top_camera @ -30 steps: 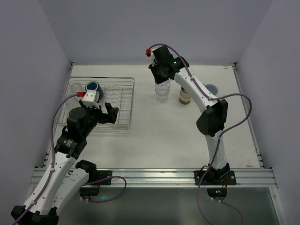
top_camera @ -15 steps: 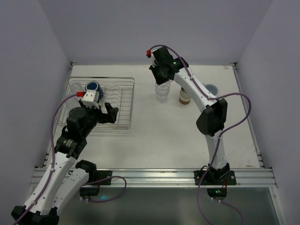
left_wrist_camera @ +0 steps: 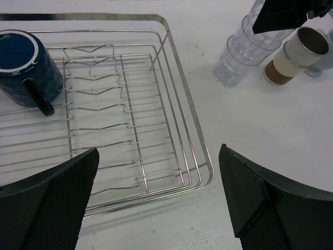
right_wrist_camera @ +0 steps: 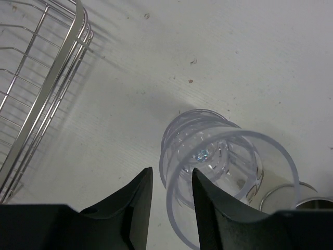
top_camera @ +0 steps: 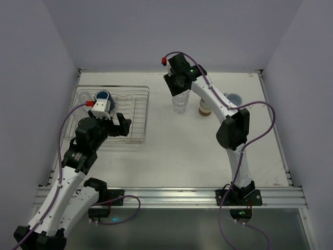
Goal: Unload the cups from the dish rack
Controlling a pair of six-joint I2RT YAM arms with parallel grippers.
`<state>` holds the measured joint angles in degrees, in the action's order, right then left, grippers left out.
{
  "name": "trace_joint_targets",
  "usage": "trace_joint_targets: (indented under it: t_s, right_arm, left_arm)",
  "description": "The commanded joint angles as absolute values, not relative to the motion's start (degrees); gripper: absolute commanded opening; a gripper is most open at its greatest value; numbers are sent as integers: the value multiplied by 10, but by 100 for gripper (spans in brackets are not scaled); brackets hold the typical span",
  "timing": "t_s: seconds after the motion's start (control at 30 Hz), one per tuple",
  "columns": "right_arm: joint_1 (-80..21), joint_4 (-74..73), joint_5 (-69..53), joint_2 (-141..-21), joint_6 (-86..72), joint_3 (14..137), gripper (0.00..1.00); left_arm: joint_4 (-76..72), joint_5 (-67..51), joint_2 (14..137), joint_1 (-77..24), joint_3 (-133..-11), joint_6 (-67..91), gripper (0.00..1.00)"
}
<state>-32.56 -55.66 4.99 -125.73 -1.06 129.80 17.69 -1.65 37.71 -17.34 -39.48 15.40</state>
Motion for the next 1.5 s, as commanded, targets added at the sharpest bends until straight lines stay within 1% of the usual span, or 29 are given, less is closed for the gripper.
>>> trace_joint_targets:
  t_s: [0.0, 0.1, 0.23, 0.33, 0.37, 0.47, 0.53, 0.57, 0.6, 0.63, 0.67, 0.73, 0.77, 0.83, 0.87, 0.93, 0.97, 1.13, 1.23, 1.37, 1.47]
  right_arm:
    - [-322, -548, 37, -1224, 37, 1301, 41]
    - [-322, -542, 33, -1214, 35, 1308, 50]
    - [-323, -540, 37, -1196, 34, 1301, 53]
    - [-323, -518, 27, -1160, 22, 1267, 57]
    - [-323, -497, 19, -1146, 18, 1240, 58]
    - [-325, -443, -18, -1079, -14, 1195, 64]
    - [-332, -404, -41, -1014, -32, 1135, 66]
    - [-335, -350, -47, -990, -42, 1107, 70]
    - [-339, -323, -59, -964, -51, 1052, 71]
    - [-340, -296, -86, -916, -74, 1025, 72]
    - [-341, -242, -100, -893, -88, 968, 74]
    - [-344, -184, -128, -824, -126, 905, 75]
    - [-345, -133, -154, -802, -139, 843, 76]
    - [-347, -93, -177, -765, -160, 789, 78]
    - [-346, -70, -184, -736, -163, 749, 78]
    - [-346, -64, -176, -714, -162, 723, 79]
    - [-346, -65, -170, -697, -159, 703, 79]
    - [-346, -70, -170, -668, -149, 688, 80]
    - [-346, -62, -185, -658, -150, 682, 81]
    - [-346, -62, -201, -663, -154, 685, 82]
    - [-346, -64, -213, -670, -155, 692, 83]
  left_arm:
    - [167, -16, 384, -162, -397, 146, 100]
    - [167, -14, 390, -156, -398, 148, 100]
    - [167, -5, 398, -152, -401, 149, 100]
    - [164, -3, 406, -146, -403, 162, 100]
    - [163, 12, 408, -142, -403, 174, 100]
    - [173, 15, 422, -140, -423, 205, 100]
    - [173, 21, 431, -140, -442, 216, 100]
    - [164, 40, 434, -141, -446, 221, 100]
    - [159, 53, 445, -140, -453, 234, 100]
    - [152, 63, 453, -140, -456, 239, 100]
    - [149, 82, 463, -141, -460, 250, 100]
    - [141, 102, 498, -140, -471, 267, 100]
    - [136, 123, 513, -139, -475, 278, 100]
    - [127, 161, 556, -134, -489, 292, 100]
    - [123, 203, 569, -124, -495, 302, 100]
    - [105, 228, 615, -107, -511, 313, 100]
    - [100, 262, 629, -94, -524, 330, 100]
    - [102, 306, 740, -70, -584, 339, 100]
    - [79, 298, 790, -59, -606, 322, 100]
    - [84, 289, 878, -38, -655, 294, 100]
    - [94, 294, 910, -27, -678, 284, 100]
